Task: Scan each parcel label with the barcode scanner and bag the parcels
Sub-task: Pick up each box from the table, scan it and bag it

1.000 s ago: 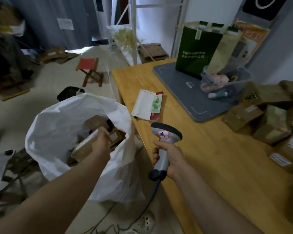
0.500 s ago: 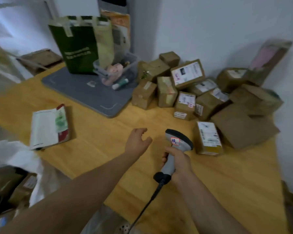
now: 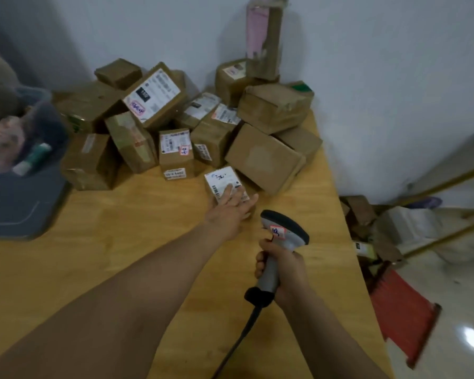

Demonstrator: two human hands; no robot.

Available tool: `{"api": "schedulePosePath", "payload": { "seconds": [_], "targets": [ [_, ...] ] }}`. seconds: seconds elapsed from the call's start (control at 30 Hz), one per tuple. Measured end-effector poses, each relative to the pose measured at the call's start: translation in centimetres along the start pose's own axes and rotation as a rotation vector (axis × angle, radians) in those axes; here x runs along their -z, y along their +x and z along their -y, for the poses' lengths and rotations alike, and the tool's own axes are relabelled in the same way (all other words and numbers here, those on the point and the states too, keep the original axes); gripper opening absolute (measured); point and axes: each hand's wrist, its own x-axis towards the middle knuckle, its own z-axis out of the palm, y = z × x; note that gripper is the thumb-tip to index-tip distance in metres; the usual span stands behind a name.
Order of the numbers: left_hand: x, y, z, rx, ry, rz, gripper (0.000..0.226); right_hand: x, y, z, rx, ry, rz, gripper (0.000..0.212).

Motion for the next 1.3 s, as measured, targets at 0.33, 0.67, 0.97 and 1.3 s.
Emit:
{"api": "schedulePosePath", "payload": {
  "seconds": [0.33, 0.67, 0.97, 1.3],
  "targets": [
    [-2.8, -6.8, 4.9, -0.183, -0.094, -0.057, 0.055, 0.1, 0.3, 0.7, -0.014, -0.067, 0.040, 0.011],
    [-4.2, -10.3, 5.0, 0.607, -0.540, -0.241, 0.132, -3.3, -1.0, -0.6, 0.020, -0.317, 0.127, 0.013],
    [-3.9, -8.1, 4.2, 0.598, -0.602, -0.279, 0.100, -3.9, -2.4, -0.8, 0.109, -0.476, 0.182, 0.013],
    [-1.8, -15.0, 13.1, 0.382, -0.221, -0.517, 0.095, -8.1, -4.7, -2.7, 0.246, -0.794, 0.363, 0.010]
  ]
}}
